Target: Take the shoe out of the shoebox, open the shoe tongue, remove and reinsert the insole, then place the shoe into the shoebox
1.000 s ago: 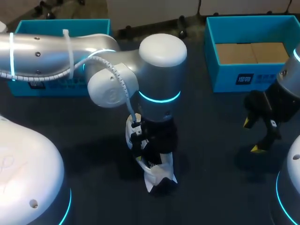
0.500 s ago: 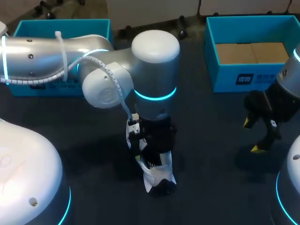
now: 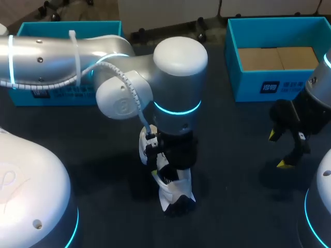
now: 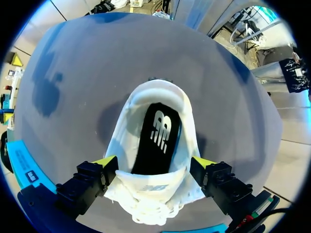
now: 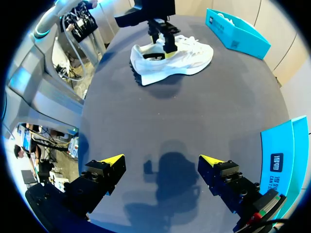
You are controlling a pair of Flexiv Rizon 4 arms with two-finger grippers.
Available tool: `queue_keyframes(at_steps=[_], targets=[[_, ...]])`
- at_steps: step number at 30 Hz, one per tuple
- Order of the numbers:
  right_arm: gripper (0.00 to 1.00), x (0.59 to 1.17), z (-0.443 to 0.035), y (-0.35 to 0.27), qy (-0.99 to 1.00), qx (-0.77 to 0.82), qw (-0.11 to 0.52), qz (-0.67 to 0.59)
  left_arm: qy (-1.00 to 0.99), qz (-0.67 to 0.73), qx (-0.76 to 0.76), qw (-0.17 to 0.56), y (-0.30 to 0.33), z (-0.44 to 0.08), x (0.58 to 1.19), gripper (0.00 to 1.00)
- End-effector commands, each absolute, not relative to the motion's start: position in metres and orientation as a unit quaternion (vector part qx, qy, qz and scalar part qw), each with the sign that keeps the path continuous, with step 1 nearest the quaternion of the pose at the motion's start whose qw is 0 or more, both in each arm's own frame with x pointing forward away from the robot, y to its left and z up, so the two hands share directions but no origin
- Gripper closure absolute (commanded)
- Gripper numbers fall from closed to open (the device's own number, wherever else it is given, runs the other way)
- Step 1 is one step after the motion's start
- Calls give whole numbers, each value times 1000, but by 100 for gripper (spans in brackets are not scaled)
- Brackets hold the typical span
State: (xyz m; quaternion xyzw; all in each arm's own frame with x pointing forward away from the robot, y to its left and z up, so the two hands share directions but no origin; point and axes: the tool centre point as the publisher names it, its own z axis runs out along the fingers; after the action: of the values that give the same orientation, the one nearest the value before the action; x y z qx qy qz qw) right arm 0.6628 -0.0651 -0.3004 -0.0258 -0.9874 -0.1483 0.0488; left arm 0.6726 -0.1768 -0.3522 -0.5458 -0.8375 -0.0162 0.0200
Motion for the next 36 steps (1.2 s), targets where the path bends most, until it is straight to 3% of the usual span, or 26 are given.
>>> queue_keyframes(at_steps=[1, 16, 28, 29, 30, 31, 34, 36], targets=[[0, 662, -301, -65, -987, -26, 48, -148, -839, -10, -544, 21, -167, -345, 681, 0], [0, 662, -301, -65, -987, -26, 48, -148, -855, 0, -519, 15, -157, -327, 700, 0], [0, 662, -301, -65, -987, -26, 48, -148, -855, 26, -517, 0, -135, -282, 726, 0], [0, 662, -301, -65, -987, -26, 48, -148, -854, 32, -519, 1, -133, -280, 729, 10], [0, 662, -301, -65, -987, -26, 48, -148, -853, 39, -520, 5, -132, -279, 730, 36], [0, 662, -301, -65, -987, -26, 48, -148, -853, 40, -520, 5, -131, -277, 731, 52], [0, 662, -301, -65, -987, -26, 48, -148, -849, 45, -526, 5, -130, -275, 723, 74], [0, 662, -301, -65, -987, -26, 48, -148, -844, 45, -534, 7, -135, -281, 716, 76]])
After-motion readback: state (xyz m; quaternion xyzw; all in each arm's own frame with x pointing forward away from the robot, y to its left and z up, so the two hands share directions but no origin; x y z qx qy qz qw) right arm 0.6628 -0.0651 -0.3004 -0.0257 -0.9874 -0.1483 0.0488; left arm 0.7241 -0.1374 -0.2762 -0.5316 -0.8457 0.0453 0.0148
